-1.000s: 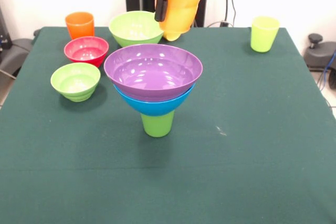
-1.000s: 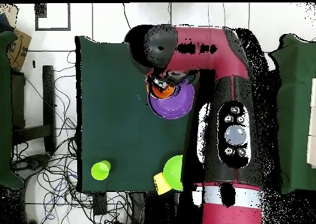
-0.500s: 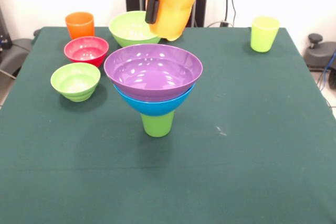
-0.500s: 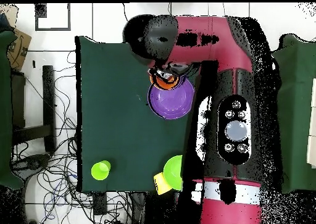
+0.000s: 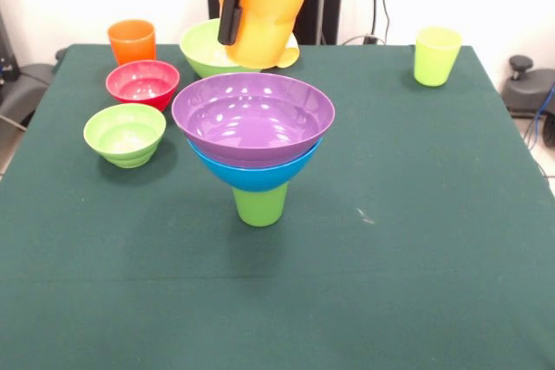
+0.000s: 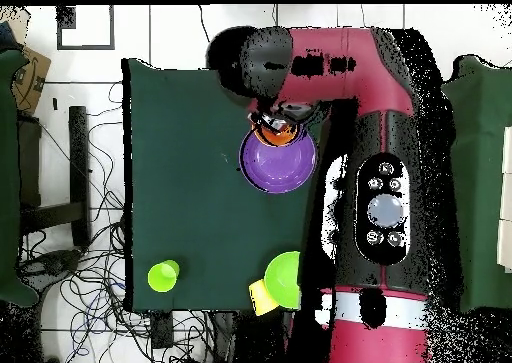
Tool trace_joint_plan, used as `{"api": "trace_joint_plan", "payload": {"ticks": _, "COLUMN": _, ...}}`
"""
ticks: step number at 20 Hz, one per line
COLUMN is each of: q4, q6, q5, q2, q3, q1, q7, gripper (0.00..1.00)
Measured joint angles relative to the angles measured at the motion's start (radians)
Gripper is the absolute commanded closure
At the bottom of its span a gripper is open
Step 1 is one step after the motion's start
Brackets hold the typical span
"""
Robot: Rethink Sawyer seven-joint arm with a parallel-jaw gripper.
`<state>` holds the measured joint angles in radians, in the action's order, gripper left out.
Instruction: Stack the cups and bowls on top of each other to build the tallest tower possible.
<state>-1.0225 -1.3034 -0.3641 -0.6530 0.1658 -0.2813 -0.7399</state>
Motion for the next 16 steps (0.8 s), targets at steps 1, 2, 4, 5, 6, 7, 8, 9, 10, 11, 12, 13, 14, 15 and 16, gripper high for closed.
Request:
{"api": "trace_joint_plan", "payload": {"ticks": 1, "q4": 0.000, "q6": 0.000, "q5": -0.004, "q2": 0.000, "q3": 0.000, "q1": 0.000, "q7": 0.000, "gripper": 1.00}}
{"api": "trace_joint_plan", "payload": {"ticks": 2, "q4": 0.000, "q6": 0.000, "q5": -0.007, "q2": 0.000, "q3": 0.000, "q1": 0.000, "q7": 0.000, "gripper": 1.00}}
{"api": "trace_joint_plan", "payload": {"ticks": 4, "q4": 0.000, "q6": 0.000, "q5": -0.013, "q2": 0.000, "q3": 0.001, "q1": 0.000, "q7": 0.000, "gripper": 1.00}}
{"api": "trace_joint_plan", "payload": {"ticks": 5, "q4": 0.000, "q6": 0.000, "q5": -0.015, "q2": 0.001, "q3": 0.001, "q1": 0.000, "q7": 0.000, "gripper": 1.00}}
{"api": "trace_joint_plan", "payload": {"ticks": 6, "q4": 0.000, "q6": 0.000, "q5": -0.015, "q2": 0.001, "q3": 0.001, "q1": 0.000, "q7": 0.000, "gripper": 1.00}}
{"api": "trace_joint_plan", "payload": {"ticks": 7, "q4": 0.000, "q6": 0.000, "q5": -0.016, "q2": 0.001, "q3": 0.001, "q1": 0.000, "q7": 0.000, "gripper": 1.00}}
{"api": "trace_joint_plan", "payload": {"ticks": 8, "q4": 0.000, "q6": 0.000, "q5": -0.016, "q2": 0.002, "q3": 0.002, "q1": 0.000, "q7": 0.000, "gripper": 1.00}}
{"api": "trace_joint_plan", "payload": {"ticks": 9, "q4": 0.000, "q6": 0.000, "q5": -0.016, "q2": 0.003, "q3": 0.002, "q1": 0.000, "q7": 0.000, "gripper": 1.00}}
{"api": "trace_joint_plan", "payload": {"ticks": 10, "q4": 0.000, "q6": 0.000, "q5": -0.016, "q2": 0.004, "q3": 0.002, "q1": 0.000, "q7": 0.000, "gripper": 1.00}}
{"api": "trace_joint_plan", "payload": {"ticks": 11, "q4": 0.000, "q6": 0.000, "q5": -0.016, "q2": 0.006, "q3": 0.002, "q1": 0.000, "q7": 0.000, "gripper": 1.00}}
{"api": "trace_joint_plan", "payload": {"ticks": 12, "q4": 0.000, "q6": 0.000, "q5": -0.016, "q2": 0.010, "q3": 0.003, "q1": 0.000, "q7": 0.000, "gripper": 1.00}}
{"api": "trace_joint_plan", "payload": {"ticks": 13, "q4": -0.001, "q6": 0.000, "q5": -0.016, "q2": 0.012, "q3": 0.003, "q1": 0.000, "q7": 0.000, "gripper": 1.00}}
{"api": "trace_joint_plan", "payload": {"ticks": 14, "q4": -0.001, "q6": 0.000, "q5": -0.016, "q2": 0.013, "q3": 0.003, "q1": 0.000, "q7": 0.000, "gripper": 1.00}}
{"api": "trace_joint_plan", "payload": {"ticks": 15, "q4": -0.002, "q6": 0.000, "q5": -0.015, "q2": 0.015, "q3": 0.004, "q1": -0.001, "q7": 0.000, "gripper": 1.00}}
{"api": "trace_joint_plan", "payload": {"ticks": 16, "q4": -0.005, "q6": 0.000, "q5": -0.014, "q2": 0.017, "q3": 0.005, "q1": -0.001, "q7": 0.000, "gripper": 1.00}}
